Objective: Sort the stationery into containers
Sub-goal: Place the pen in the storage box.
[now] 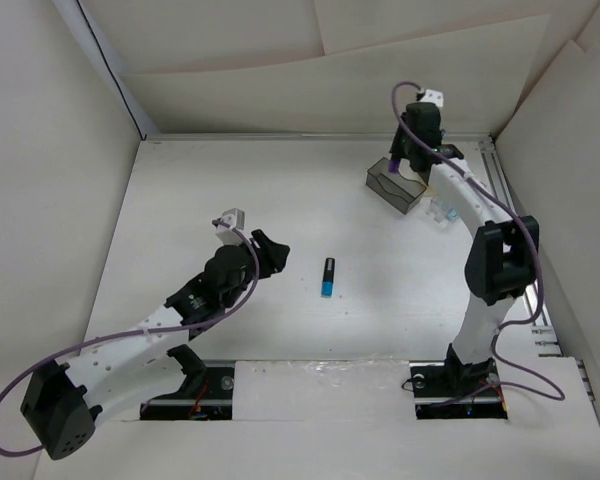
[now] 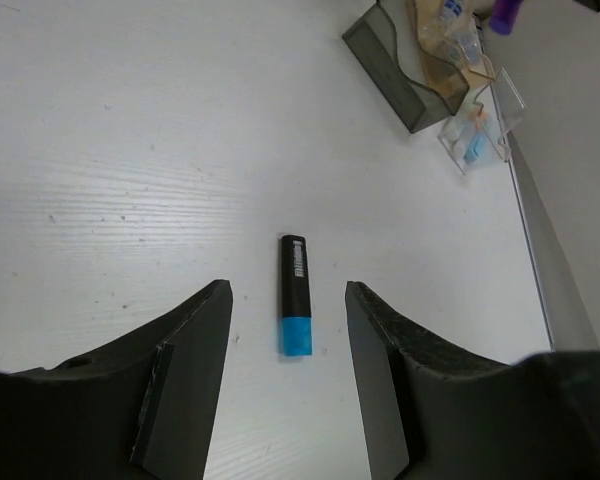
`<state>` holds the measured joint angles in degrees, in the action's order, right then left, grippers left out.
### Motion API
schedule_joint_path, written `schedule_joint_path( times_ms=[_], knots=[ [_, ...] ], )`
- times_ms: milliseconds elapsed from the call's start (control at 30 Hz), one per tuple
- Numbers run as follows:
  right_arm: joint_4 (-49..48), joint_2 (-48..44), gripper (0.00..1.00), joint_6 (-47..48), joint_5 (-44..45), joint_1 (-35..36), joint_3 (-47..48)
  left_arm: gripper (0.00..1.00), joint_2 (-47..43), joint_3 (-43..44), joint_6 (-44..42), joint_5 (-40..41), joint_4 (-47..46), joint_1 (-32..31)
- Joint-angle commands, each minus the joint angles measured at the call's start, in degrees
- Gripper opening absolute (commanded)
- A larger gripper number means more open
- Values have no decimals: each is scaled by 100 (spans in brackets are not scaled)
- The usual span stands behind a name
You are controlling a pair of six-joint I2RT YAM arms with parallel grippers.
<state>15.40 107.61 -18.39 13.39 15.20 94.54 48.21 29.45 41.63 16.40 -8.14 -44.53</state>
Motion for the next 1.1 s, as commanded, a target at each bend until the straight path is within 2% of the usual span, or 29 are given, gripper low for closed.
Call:
schedule_joint_path(
  times_ms=[0,133,300,433,1067],
  knots=[
    [-309,277,7,432,1048,-166,389,46,109,-71,-85,-313,-548,-3],
    [-704,787,7,915,1814,-290,671,46,224,-124,-137,-427,-776,-3],
    [-1424,1086,7,1784,2194,-237,487,46,330,-124,-190,-427,-777,-3],
    [-1741,1086,7,2076,2353,-237,232,46,330,-124,-243,-427,-891,-3],
    [-1865,1086,7,1972,2695,-131,-366,46,391,-229,-243,-533,-1067,-3]
  ],
)
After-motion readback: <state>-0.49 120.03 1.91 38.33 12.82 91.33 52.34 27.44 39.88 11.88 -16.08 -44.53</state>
